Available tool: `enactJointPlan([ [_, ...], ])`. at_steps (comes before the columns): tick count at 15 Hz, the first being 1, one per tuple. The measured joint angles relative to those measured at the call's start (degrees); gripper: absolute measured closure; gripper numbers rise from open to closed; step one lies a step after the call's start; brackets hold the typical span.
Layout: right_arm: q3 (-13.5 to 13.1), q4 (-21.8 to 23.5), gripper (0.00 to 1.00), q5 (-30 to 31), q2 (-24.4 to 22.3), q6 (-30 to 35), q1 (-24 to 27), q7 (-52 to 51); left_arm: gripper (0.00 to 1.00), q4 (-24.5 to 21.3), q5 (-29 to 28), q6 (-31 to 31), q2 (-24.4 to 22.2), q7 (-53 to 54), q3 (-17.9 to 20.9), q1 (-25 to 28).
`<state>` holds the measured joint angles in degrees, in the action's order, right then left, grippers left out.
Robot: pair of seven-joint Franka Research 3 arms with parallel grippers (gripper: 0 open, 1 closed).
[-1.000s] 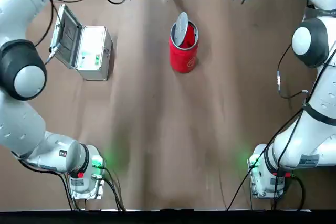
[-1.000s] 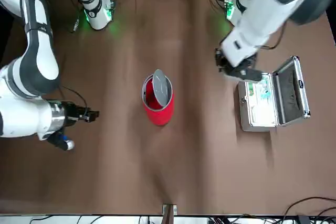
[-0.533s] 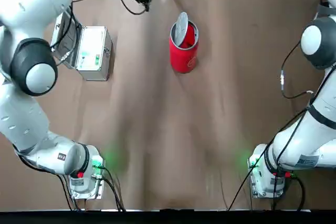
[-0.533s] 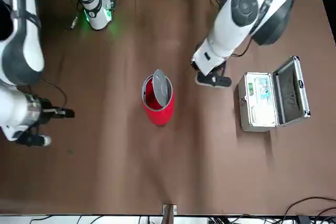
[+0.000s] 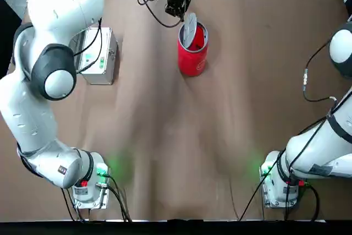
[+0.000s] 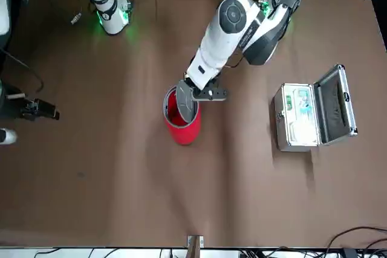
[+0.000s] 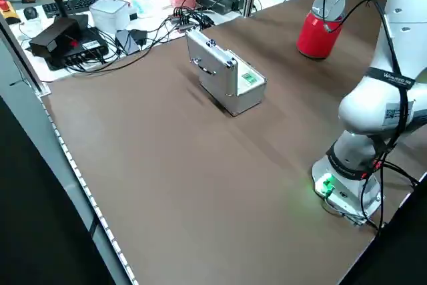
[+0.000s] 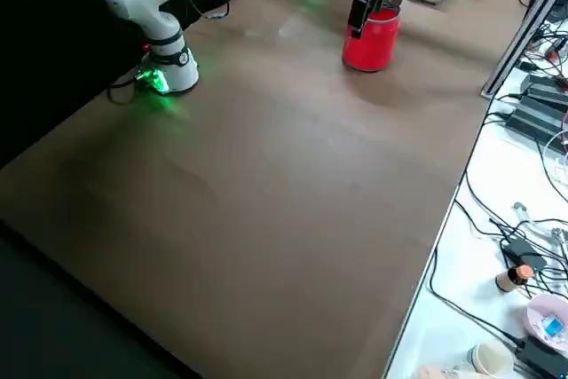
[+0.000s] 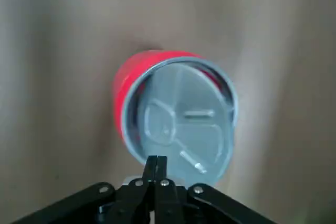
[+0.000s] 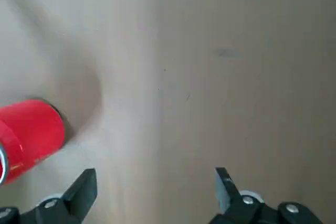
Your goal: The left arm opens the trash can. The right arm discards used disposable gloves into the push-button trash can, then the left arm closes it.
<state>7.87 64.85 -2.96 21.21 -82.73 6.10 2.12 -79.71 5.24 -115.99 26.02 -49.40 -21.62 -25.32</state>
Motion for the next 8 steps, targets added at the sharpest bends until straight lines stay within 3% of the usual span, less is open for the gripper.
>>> enactJointPlan([
  [8, -0.02, 0.37, 0.01, 0.12, -5.69, 0.27, 0.15, 0.00, 0.99, 0.01, 0.00, -7.01, 1.42, -4.38, 0.01, -2.45],
])
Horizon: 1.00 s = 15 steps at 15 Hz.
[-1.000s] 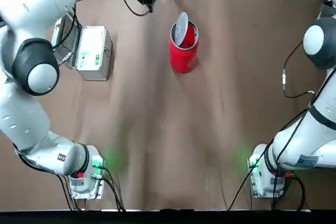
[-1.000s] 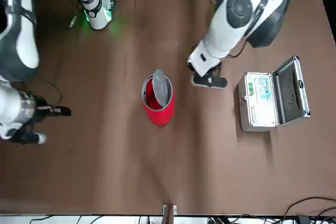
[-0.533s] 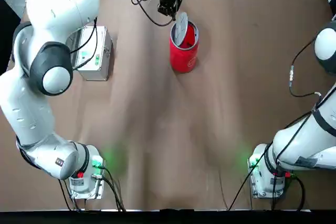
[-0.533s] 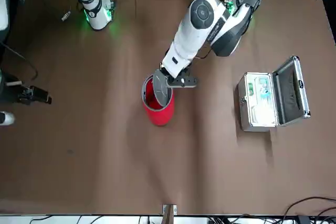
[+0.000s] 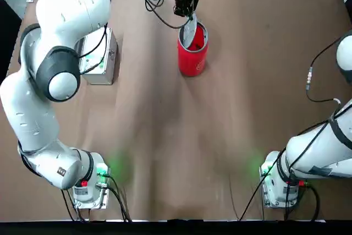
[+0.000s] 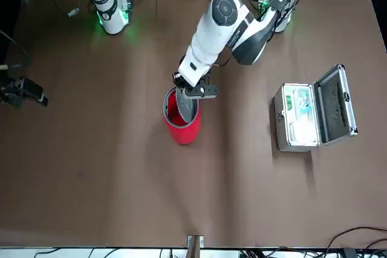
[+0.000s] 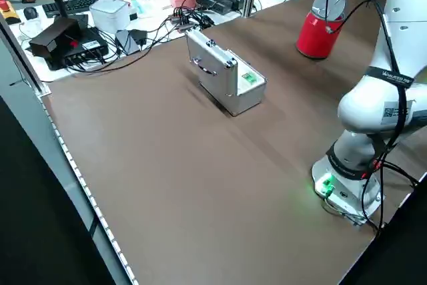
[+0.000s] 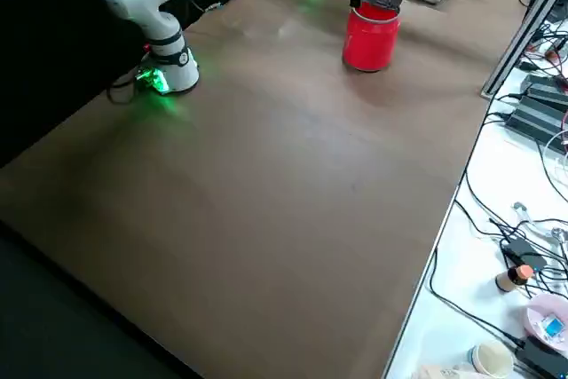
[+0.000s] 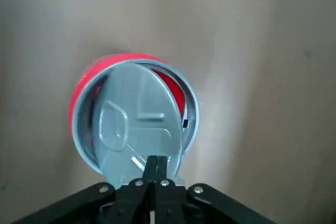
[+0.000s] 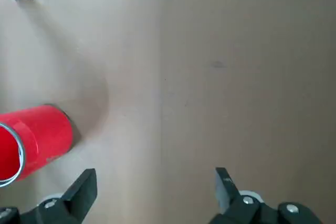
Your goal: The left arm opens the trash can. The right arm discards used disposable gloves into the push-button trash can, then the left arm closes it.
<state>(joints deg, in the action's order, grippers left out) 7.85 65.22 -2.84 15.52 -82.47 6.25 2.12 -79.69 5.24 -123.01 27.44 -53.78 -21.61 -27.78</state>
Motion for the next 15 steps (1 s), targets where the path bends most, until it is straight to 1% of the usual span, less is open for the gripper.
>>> enactJointPlan([
  [2, -0.10, 1.02, 0.01, 0.55, -1.31, 0.00, 0.96, -1.60, 0.99, 0.00, 0.00, -1.25, 0.62, -0.15, 0.03, -0.66],
  [3, -0.21, 2.20, 0.01, 1.63, -2.31, -0.12, 3.04, -6.00, 0.99, 0.00, 0.00, -2.50, 1.46, -0.24, 0.05, -1.15],
  [5, -0.27, 3.97, 0.01, 3.47, -2.96, -2.14, 4.87, -8.30, 0.99, -0.01, 0.00, -3.86, 2.42, -0.24, 0.07, -1.33],
  [8, -0.23, 10.79, 0.01, 4.93, -5.56, -8.43, 5.46, -8.95, 0.99, 0.00, -0.30, -5.01, 3.34, -0.24, 0.09, -1.53],
  [10, 0.11, 14.94, 0.01, 5.00, -8.35, -10.15, 5.38, -8.98, 0.99, 0.00, -0.56, -5.45, 3.96, -0.24, 0.16, -2.00],
  [12, 0.63, 16.93, 0.01, 5.00, -10.72, -10.11, 5.25, -8.98, 0.99, 0.00, -1.25, -6.48, 4.63, -0.24, 0.25, -2.62],
  [15, 0.96, 17.71, 0.01, 5.00, -12.38, -9.87, 4.98, -9.19, 0.99, 0.00, -1.51, -7.30, 5.35, -0.24, 0.36, -3.38],
])
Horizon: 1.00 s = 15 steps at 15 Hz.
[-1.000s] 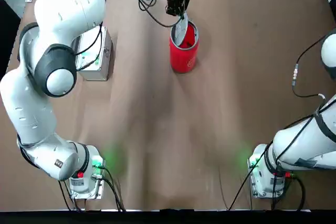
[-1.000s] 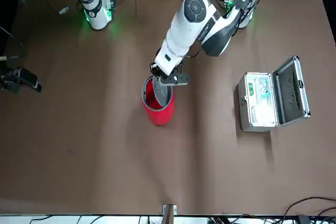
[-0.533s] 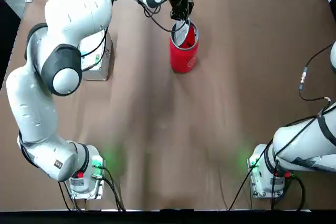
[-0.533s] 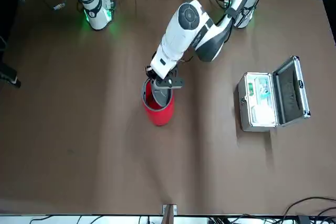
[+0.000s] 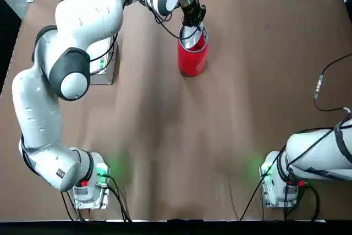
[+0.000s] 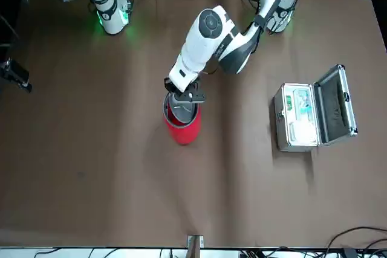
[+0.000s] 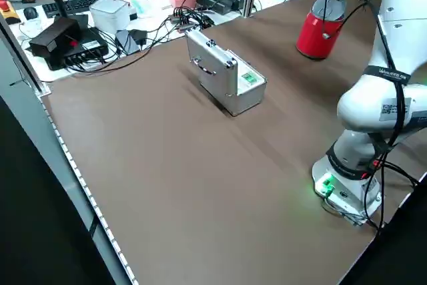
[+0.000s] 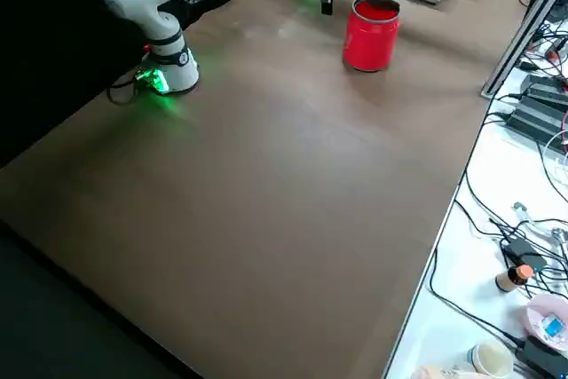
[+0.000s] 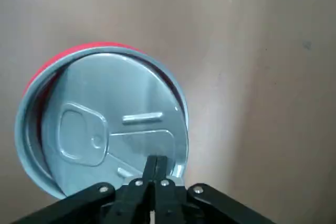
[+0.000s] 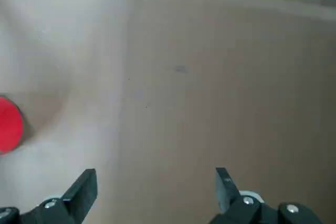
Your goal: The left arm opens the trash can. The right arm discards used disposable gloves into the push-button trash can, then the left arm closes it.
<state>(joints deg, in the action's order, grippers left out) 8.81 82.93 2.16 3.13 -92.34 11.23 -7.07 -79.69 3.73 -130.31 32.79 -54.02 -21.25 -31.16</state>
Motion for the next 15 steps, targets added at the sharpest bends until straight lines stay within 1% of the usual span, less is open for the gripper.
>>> enactJointPlan([
  [6, 0.10, 0.34, 0.01, 0.00, -0.16, 0.23, -1.02, -0.05, 0.99, 0.00, -1.68, -0.16, 1.16, 0.00, 0.11, -0.72],
  [15, 0.10, 0.33, 0.01, 0.00, -0.25, 0.01, -1.08, -0.05, 0.99, 0.02, -3.59, -0.47, 2.73, -0.01, 0.12, -1.36],
])
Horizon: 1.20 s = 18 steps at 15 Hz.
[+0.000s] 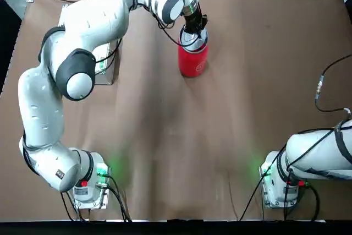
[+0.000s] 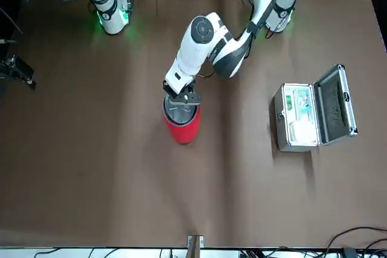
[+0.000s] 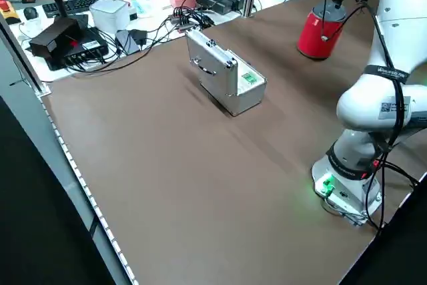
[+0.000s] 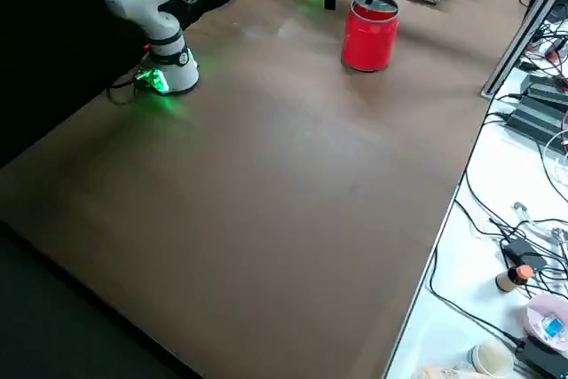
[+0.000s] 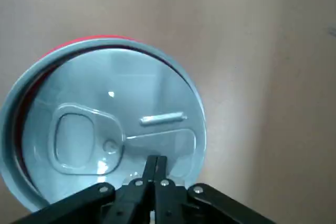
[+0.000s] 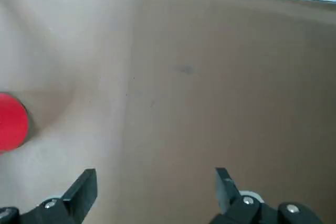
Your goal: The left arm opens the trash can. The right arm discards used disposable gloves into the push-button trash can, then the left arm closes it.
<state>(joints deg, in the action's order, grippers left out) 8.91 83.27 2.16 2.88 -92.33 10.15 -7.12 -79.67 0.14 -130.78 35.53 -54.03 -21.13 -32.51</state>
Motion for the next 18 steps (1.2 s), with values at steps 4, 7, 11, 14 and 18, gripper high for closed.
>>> enactJointPlan([
  [4, 0.00, 0.00, 0.01, 0.00, -0.26, 0.00, -0.01, 0.00, 0.99, 0.00, -1.11, -0.04, 0.96, 0.00, 0.03, -0.33],
  [7, -0.01, 0.00, 0.01, 0.00, -0.32, -0.02, -0.01, 0.00, 0.99, 0.00, -1.21, -0.10, 1.17, 0.00, 0.21, -0.49],
  [11, -0.08, 0.00, 0.01, 0.00, -0.32, -0.45, -0.01, 0.00, 0.99, 0.01, -1.42, -0.10, 1.22, 0.00, 0.27, -0.60],
  [14, -0.08, 0.00, 0.01, 0.00, -0.32, -0.64, -0.01, 0.00, 0.99, 0.03, -1.54, -0.11, 1.28, 0.00, 0.28, -0.64],
  [18, -0.15, 0.01, 0.01, 0.00, -0.32, -1.11, -0.01, -0.02, 0.99, 0.06, -2.41, -0.13, 1.40, 0.00, 0.27, -0.82],
])
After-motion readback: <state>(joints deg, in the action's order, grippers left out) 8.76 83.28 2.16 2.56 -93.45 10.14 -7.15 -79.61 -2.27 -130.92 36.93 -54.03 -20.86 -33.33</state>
